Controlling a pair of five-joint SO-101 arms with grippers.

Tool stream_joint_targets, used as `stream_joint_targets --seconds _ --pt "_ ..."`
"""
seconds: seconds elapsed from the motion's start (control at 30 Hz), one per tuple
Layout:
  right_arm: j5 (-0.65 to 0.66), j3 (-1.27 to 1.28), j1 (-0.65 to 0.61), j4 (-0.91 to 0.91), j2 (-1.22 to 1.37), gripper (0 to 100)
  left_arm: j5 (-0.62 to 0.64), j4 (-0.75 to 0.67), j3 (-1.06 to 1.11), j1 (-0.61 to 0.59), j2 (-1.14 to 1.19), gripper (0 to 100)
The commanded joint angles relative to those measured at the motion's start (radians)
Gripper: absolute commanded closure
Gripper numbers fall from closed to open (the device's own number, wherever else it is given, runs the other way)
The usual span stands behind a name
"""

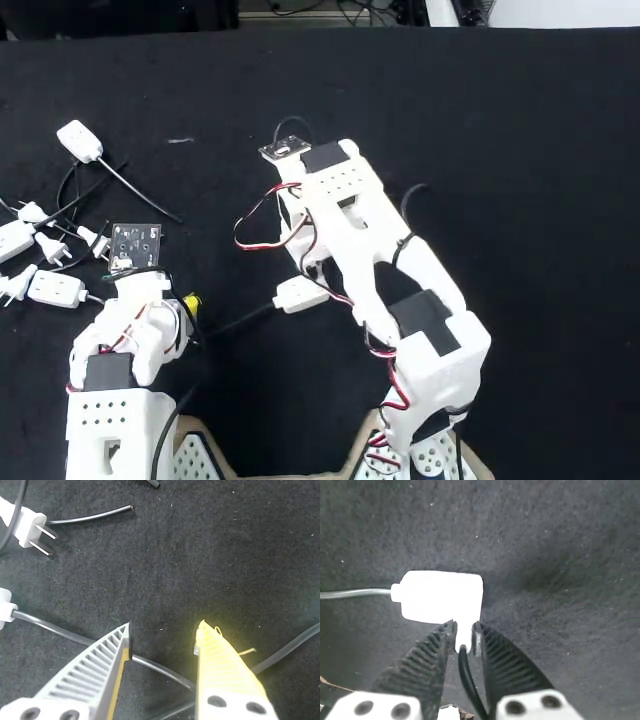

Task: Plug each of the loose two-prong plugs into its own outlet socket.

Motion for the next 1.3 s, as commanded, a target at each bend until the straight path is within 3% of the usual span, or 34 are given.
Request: stream_joint_targets --seconds 0.0,0.2,0.43,0.7,0.9,1.27 --pt "-0.008 -0.025 -0.032 -0.002 0.005 98.8 0.005 -0.002 -0.01 -0.004 -0.008 78" --pt "-0.003 -0.013 -0.04 -0.005 0.004 98.8 0.005 -0.002 -0.01 -0.004 -0.008 78" --pt "-0.003 0.122 -0.144 -0.092 -0.134 98.8 0.005 -0.002 -0.01 -0.004 -0.008 78" --pt "0.063 0.165 -0.118 -0.114 -0.179 98.1 0.005 -0.002 -0.01 -0.002 -0.008 78" --pt "0.092 0.153 -0.121 -0.127 -0.186 82.8 0.005 -0.002 -0.01 -0.002 -0.008 78" --pt "0.273 0.11 -0.17 -0.12 -0.315 81.8 0.005 -0.002 -0.008 -0.002 -0.008 78"
